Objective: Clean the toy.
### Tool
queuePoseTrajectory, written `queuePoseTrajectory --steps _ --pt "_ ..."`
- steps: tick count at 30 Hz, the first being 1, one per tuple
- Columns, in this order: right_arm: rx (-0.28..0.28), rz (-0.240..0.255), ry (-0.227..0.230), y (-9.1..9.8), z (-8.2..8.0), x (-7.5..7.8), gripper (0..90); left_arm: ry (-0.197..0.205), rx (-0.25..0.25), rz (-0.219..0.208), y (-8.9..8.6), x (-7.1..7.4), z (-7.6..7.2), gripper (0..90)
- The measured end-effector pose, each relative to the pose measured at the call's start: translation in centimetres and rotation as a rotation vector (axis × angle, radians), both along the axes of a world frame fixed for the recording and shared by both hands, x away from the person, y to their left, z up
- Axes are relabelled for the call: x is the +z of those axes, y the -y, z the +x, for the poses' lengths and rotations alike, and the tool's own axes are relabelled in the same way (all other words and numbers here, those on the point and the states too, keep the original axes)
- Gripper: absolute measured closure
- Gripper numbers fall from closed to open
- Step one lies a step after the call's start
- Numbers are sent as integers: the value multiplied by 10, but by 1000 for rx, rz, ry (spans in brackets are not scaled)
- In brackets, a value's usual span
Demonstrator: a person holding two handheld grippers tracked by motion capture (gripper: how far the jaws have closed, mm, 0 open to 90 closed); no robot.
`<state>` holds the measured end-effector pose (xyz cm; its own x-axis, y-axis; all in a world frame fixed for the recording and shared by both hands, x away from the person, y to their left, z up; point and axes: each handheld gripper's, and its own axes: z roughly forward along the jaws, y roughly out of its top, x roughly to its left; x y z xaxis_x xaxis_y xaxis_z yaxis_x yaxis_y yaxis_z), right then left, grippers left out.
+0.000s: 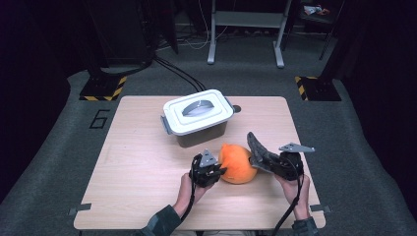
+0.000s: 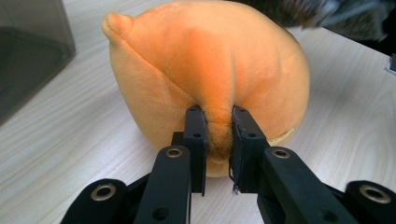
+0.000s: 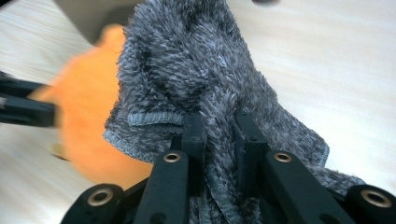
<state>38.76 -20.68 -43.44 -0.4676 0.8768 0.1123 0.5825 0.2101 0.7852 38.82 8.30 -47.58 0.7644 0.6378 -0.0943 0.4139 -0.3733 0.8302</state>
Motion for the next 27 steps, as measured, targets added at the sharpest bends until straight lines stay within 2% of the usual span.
queuePoseTrajectory --steps 3,4,7,10,11,12,13,15,16,18,22,27 --pt "37 -7 26 -14 -3 14 772 -1 -2 1 2 1 -1 788" --pt "66 -18 33 -26 -4 21 771 1 -4 2 2 2 -1 788" --pt "130 -50 42 -53 -2 28 771 5 -6 5 4 2 -2 787" --pt "181 -103 42 -79 5 26 770 3 0 10 4 3 -2 788" --pt "181 -103 42 -79 5 26 770 3 0 10 4 3 -2 788" --pt "192 -165 34 -93 10 18 771 -3 6 11 3 2 -1 788" --pt "178 -168 29 -97 11 15 771 -8 8 13 3 2 -1 788" --pt "181 -160 29 -96 11 11 771 -21 10 2 1 0 0 788" --pt "177 -148 27 -93 10 11 772 -20 12 3 1 0 0 788" --pt "171 -156 34 -86 9 11 771 -13 13 6 2 0 0 789" --pt "120 -143 14 -65 6 8 771 -18 14 2 2 0 1 788" --pt "64 -113 -14 -40 3 -6 771 -16 9 7 2 0 0 788"
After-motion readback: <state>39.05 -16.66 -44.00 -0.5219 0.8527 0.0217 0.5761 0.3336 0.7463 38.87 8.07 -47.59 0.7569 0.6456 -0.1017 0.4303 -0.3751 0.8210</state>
